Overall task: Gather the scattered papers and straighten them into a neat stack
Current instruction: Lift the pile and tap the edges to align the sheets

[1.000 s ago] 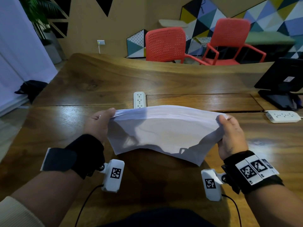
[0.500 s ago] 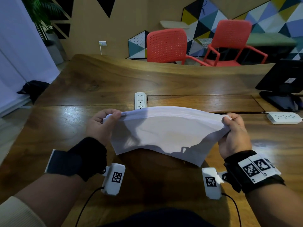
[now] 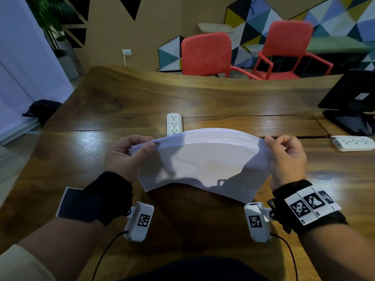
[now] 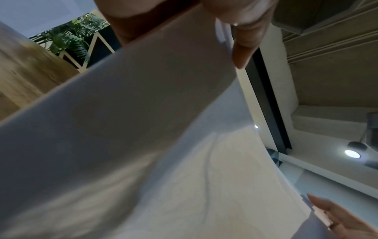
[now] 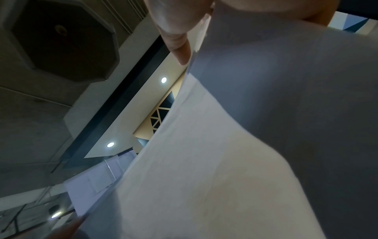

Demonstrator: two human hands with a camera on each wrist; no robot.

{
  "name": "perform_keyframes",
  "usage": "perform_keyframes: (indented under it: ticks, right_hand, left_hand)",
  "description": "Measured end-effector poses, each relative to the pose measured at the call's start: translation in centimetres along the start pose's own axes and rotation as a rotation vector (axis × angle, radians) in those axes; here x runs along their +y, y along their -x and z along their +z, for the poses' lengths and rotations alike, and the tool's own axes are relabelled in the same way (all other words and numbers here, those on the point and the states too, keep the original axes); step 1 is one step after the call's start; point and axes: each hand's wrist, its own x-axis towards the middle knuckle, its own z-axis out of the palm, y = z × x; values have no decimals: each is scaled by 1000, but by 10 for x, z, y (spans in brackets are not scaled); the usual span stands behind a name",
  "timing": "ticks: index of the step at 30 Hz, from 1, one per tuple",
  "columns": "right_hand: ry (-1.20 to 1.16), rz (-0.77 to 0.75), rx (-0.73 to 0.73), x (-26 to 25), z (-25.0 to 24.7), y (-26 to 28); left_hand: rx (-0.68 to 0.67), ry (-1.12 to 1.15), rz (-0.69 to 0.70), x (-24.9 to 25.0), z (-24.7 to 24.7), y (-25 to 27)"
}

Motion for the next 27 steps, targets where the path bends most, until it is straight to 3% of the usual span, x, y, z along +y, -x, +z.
perform_keyframes:
  ticks: [7,19,24,27]
  right_hand:
    - [117,-24,-121,-1,-1,0]
    - [-42,15,-97,-1,-3,2]
    - [-105,176,-114,8,-11,2]
    - [-96,229,-203,16,-17,2]
  left_hand:
    - [26,-37,1,0,4,-3]
    - [101,46,-75,-4,9,-18]
    - [150,-98,-144,-7,7,-21]
    - [74,-4,-200,-2,1,-16]
